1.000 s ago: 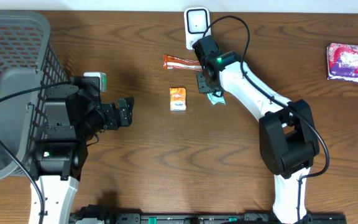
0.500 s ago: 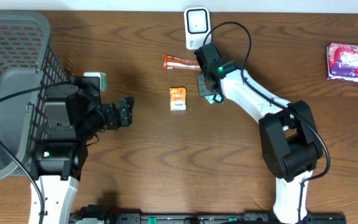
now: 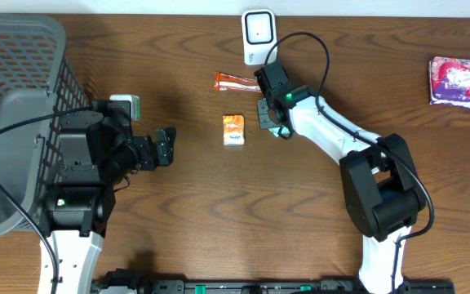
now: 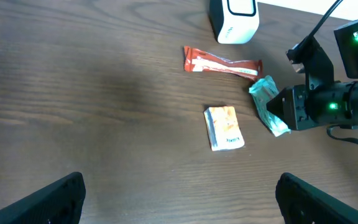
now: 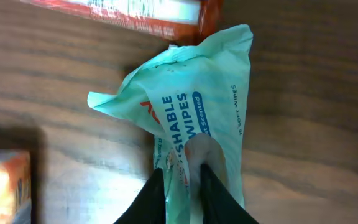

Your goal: Scan the item barcode

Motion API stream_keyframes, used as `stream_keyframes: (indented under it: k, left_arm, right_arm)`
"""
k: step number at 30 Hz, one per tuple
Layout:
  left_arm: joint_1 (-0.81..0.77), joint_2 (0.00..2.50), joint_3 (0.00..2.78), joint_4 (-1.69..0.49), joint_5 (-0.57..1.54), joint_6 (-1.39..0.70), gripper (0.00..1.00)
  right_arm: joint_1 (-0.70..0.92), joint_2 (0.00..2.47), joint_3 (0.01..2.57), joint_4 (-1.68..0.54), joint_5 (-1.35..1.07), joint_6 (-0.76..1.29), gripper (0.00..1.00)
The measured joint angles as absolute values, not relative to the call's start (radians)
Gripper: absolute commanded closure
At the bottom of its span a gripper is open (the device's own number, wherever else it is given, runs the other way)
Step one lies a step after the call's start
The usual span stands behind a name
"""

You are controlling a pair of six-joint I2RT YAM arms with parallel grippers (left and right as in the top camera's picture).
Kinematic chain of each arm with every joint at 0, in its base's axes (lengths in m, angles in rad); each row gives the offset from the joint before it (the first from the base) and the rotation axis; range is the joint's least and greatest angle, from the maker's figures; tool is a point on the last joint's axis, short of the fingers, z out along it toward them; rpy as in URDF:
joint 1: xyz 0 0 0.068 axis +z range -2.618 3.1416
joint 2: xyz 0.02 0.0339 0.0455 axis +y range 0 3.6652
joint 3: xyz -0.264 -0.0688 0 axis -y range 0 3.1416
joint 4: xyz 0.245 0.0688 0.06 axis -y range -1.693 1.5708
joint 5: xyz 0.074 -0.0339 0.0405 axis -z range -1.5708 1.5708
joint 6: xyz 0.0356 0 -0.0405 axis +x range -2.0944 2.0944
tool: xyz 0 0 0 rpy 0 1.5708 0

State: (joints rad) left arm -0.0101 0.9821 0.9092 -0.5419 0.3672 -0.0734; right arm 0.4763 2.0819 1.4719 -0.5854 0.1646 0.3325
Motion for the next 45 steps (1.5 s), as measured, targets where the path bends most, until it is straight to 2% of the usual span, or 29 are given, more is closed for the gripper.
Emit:
stream_keyframes:
  k: [7, 10, 12, 14, 17, 21, 33, 45]
  left_arm:
    - [-0.010, 0.982, 0.909, -0.542, 0.368, -0.073, 0.03]
    - [-0.010, 0.982, 0.909, -0.542, 0.368, -0.073, 0.03]
    - [-0.010, 0.982, 0.909, -0.542, 0.367, -0.073, 0.03]
    - [-0.010, 0.982, 0.909, -0.542, 0.367, -0.073, 0.03]
    - [-0.010, 0.982, 0.909, -0.542, 0.368, -0.073, 0.03]
    - [-0.010, 0.982, 0.909, -0.542, 0.367, -0.073, 0.03]
    - [-0.010, 0.982, 0.909, -0.542, 0.367, -0.073, 0.03]
    - [-0.010, 0.982, 0.909, -0.542, 0.368, -0.073, 0.03]
  right_arm:
    - [0.476, 2.085, 1.593, -0.722, 0.152, 0.302, 0.75]
    - [0.476, 2.085, 1.663, -0.742, 0.172, 0.285, 0.64]
    - [0.476, 2.085, 1.683, -0.743, 0.191, 0.273, 0.61]
    - [0.475, 2.085, 1.686, -0.746, 0.204, 0.270, 0.53]
    - [0.475, 2.085, 1.686, -0.763, 0.215, 0.262, 0.55]
    - [0.471, 2.085, 1.686, -0.774, 0.212, 0.259, 0.64]
    - [0.355, 2.085, 1.686, -0.785, 0.082, 0.251, 0.60]
    - [0.340, 2.103, 1.633, -0.738, -0.036, 0.244, 0.61]
